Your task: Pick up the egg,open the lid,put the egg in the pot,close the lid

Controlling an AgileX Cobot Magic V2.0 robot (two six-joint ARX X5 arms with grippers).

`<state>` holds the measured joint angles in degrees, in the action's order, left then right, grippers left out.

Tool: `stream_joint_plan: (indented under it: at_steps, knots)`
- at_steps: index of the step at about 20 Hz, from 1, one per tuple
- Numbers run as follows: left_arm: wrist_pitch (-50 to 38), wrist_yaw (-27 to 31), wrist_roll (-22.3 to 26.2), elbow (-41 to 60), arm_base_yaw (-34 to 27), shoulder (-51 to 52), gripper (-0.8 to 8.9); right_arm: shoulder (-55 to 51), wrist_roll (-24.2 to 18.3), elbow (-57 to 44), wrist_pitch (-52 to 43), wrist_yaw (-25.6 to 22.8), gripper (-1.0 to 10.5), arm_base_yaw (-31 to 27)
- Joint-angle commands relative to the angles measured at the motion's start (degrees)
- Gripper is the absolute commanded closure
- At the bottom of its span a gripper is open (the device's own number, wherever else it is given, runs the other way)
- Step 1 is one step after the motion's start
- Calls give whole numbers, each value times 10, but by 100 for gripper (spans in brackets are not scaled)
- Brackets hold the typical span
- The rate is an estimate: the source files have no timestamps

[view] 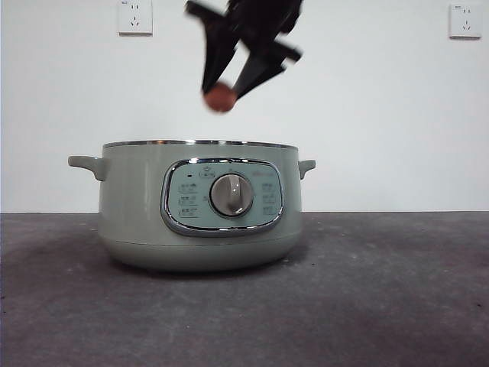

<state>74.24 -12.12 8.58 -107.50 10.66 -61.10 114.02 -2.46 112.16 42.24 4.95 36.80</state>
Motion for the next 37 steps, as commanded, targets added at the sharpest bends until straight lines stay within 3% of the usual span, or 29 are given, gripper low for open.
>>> stream_joint_plan:
  at_steps: [1, 8, 17, 18, 20, 21, 27, 37]
  knots:
    - [-20, -3, 6, -6, -2, 8, 820, 47, -18, 21, 3, 2, 959, 9]
    - [-21, -3, 6, -6, -2, 7, 820, 127, -43, 25, 32, -4, 959, 23]
    - [-20, -3, 6, -6, -2, 7, 820, 153, -53, 24, 60, -9, 938, 24]
    - [-20, -3, 6, -6, -2, 7, 820, 153, -53, 24, 59, -9, 851, 24]
    - [-20, -3, 6, -6, -2, 6, 820, 149, -50, 26, 59, -9, 558, 26]
    - [-20, -3, 6, -6, -2, 6, 820, 146, -50, 34, 64, -8, 534, 26]
    - [-21, -3, 6, -6, 0, 2, 820, 63, -39, 110, 118, -10, 534, 24]
    - [-67, -10, 7, -5, 62, -68, 820, -177, -51, 111, 257, -22, 535, -29]
